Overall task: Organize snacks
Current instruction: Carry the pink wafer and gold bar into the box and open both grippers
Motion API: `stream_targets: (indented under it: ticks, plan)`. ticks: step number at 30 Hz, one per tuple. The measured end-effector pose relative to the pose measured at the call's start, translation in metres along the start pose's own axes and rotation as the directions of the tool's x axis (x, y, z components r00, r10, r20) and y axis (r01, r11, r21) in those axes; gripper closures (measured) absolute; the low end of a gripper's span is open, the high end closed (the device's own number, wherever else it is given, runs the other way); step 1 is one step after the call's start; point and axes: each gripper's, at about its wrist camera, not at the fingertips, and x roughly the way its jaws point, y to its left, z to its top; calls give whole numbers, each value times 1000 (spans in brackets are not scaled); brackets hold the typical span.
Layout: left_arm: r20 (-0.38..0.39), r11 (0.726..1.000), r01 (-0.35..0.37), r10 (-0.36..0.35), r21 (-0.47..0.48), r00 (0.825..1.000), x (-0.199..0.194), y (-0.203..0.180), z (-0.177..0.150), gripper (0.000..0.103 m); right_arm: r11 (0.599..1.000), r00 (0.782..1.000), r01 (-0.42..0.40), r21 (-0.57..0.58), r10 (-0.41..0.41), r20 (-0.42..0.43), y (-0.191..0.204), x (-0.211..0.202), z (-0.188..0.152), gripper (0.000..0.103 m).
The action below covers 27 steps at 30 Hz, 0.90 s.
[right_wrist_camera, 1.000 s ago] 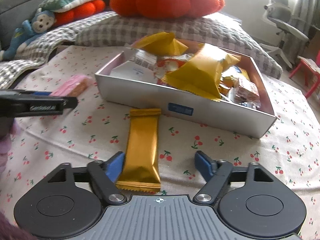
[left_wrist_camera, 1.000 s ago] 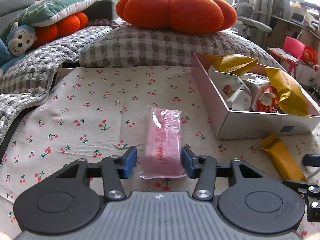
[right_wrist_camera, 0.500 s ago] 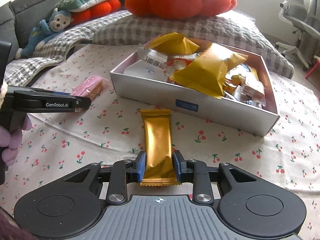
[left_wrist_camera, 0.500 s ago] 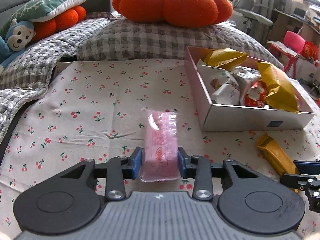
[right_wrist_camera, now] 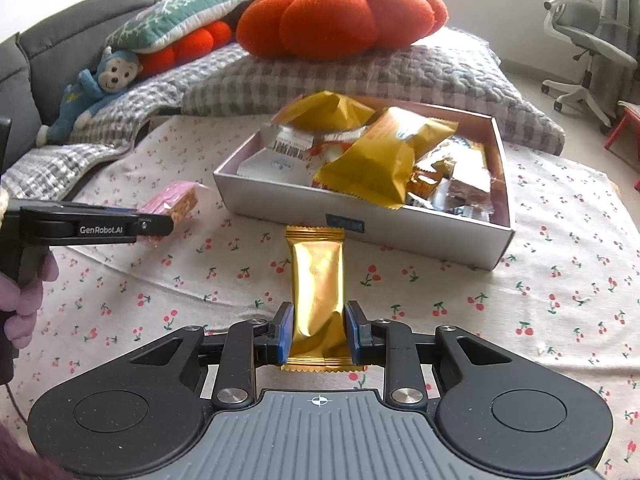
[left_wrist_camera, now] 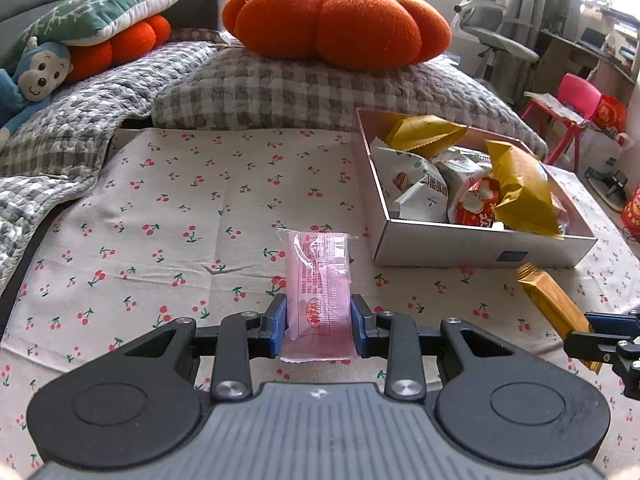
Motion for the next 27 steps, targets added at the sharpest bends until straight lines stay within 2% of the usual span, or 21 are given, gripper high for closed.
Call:
stream_targets:
  ticks: [14,20,27]
  plan:
    - [55,999,31,-29,-35,998,-20,-12,14,74,999,998,1,43,-4,68,-17,-29,10,77]
    - [77,998,58,-56,-23,995,-21,-26,21,74,997,993,25,74,-33,114,-34,-36,24,77]
    - [89,996,92,-89,-23,992,-14,-44,33,74,984,985,71,164,-95,146,-63,-35,40,77]
